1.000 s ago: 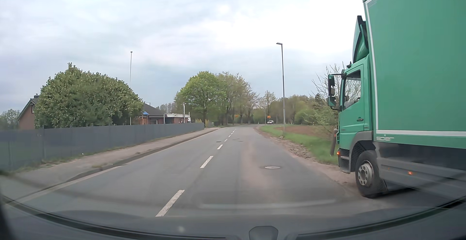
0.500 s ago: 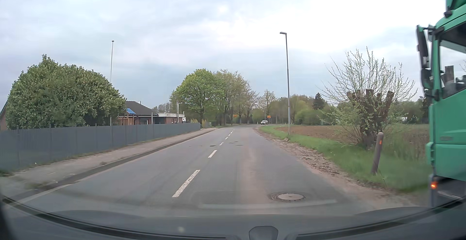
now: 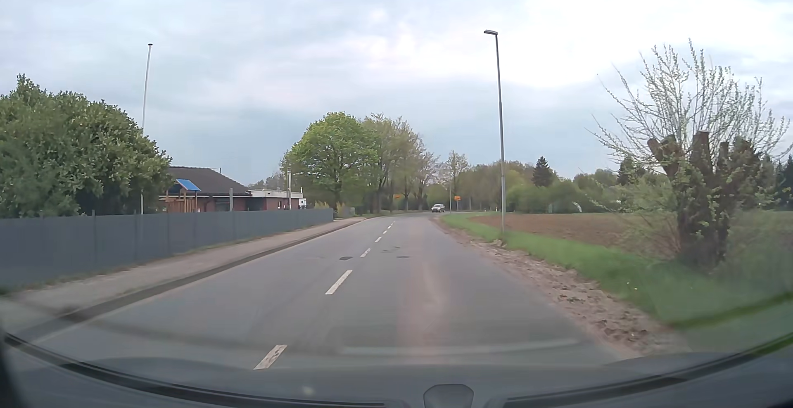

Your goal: Follow the waypoints while adhering to traffic rules and regulations

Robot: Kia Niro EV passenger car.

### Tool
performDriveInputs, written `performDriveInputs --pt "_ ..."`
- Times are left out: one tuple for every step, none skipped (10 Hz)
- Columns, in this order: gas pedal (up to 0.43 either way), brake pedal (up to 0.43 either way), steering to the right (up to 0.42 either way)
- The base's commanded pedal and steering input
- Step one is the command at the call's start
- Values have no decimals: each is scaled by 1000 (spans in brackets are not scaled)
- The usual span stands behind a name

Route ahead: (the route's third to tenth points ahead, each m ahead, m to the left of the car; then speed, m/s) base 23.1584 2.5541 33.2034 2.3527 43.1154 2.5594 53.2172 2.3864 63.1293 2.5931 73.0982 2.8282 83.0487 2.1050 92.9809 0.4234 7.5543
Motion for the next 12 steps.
performDriveInputs --pt "209 0 4" --pt "228 0 4" --pt "240 0 4" --pt "240 0 4" --pt "240 0 4" --pt "240 0 2" --pt "260 0 1" --pt "260 0 1" --pt "260 0 2" --pt "260 0 1" --pt "268 0 1" --pt "268 0 1"
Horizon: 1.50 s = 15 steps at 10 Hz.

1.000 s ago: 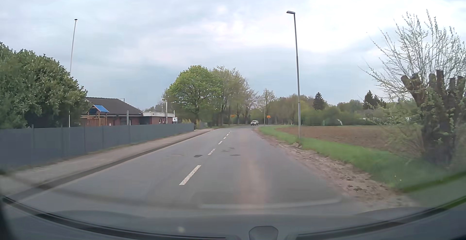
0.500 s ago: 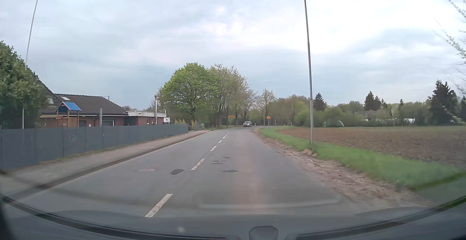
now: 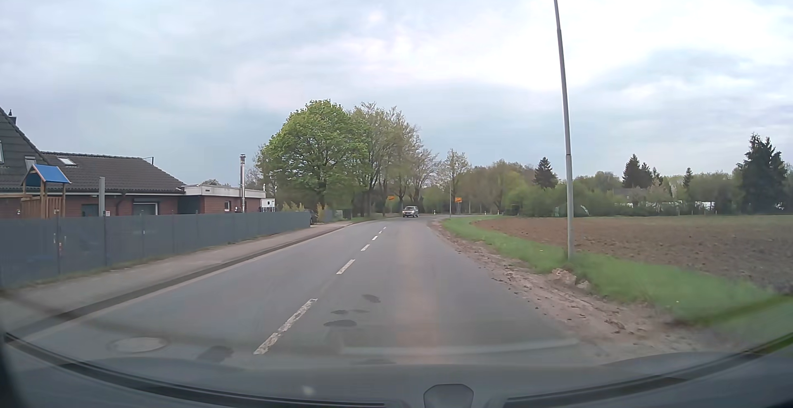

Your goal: Follow the waypoints while adhering to traffic rules and regulations

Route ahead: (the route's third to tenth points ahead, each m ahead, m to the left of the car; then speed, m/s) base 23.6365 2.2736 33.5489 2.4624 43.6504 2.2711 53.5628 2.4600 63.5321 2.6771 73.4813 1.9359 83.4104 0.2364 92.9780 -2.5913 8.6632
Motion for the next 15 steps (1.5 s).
performDriveInputs --pt "280 0 1" --pt "280 0 1" --pt "280 0 0" --pt "287 0 -1" --pt "287 0 -2" --pt "287 0 -3" --pt "287 0 -3" --pt "287 0 -3" --pt "287 0 -6" --pt "287 0 -7" --pt "287 0 -7" --pt "299 0 -8" --pt "299 0 -8" --pt "299 0 -8" --pt "299 0 -8"
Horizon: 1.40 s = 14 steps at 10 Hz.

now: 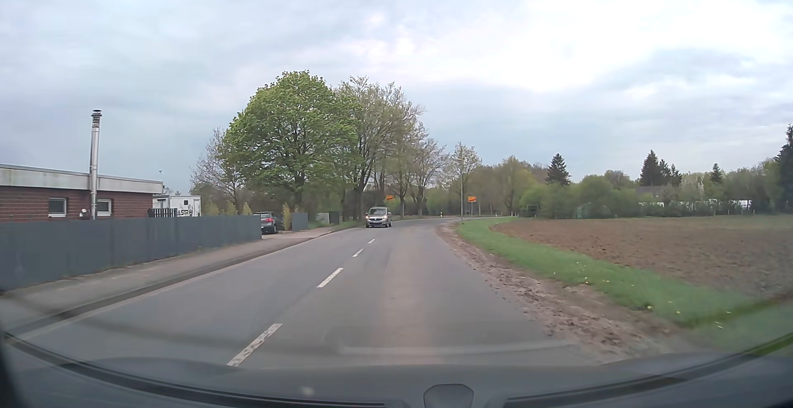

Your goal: Follow the waypoints while adhering to traffic rules and regulations

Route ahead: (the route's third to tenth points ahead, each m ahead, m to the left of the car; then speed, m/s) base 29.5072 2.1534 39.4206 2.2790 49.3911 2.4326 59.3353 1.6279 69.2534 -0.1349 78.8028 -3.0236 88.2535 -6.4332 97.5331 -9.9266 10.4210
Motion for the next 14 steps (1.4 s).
performDriveInputs --pt "299 0 -8" --pt "299 0 -8" --pt "299 0 -8" --pt "299 0 -8" --pt "299 0 -8" --pt "287 0 -8" --pt "287 0 -8" --pt "287 0 -8" --pt "280 0 -8" --pt "280 0 -8" --pt "280 0 -7" --pt "248 0 -5" --pt "240 0 -4" --pt "228 0 -3"
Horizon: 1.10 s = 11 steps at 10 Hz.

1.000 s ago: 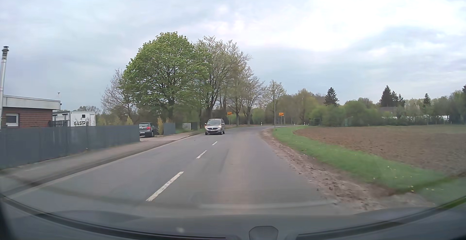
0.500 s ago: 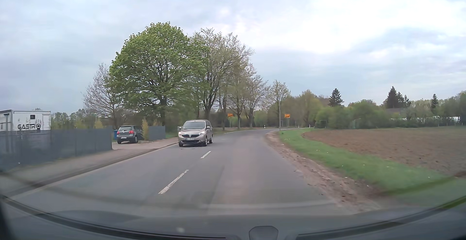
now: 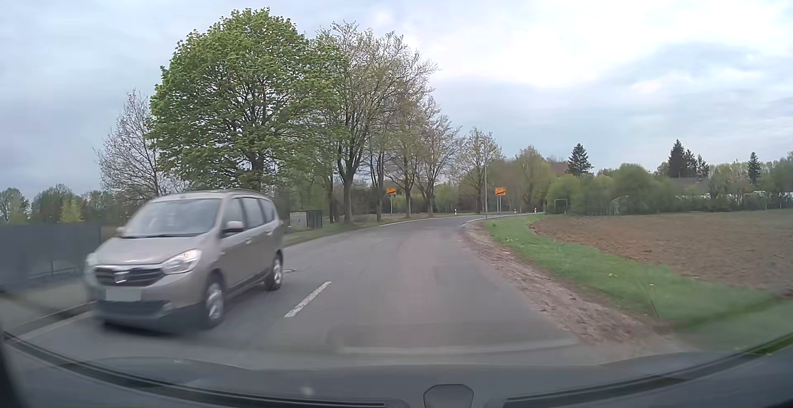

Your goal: Follow the waypoints while adhering to traffic rules and regulations

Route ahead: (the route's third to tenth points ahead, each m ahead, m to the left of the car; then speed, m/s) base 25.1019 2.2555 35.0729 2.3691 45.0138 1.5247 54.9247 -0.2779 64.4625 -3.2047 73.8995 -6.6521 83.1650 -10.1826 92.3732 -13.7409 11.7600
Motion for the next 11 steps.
performDriveInputs --pt "220 0 -3" --pt "220 0 -3" --pt "220 0 -1" --pt "220 0 1" --pt "220 0 3" --pt "209 0 6" --pt "209 0 6" --pt "209 0 6" --pt "209 0 6" --pt "209 0 8" --pt "209 0 10"
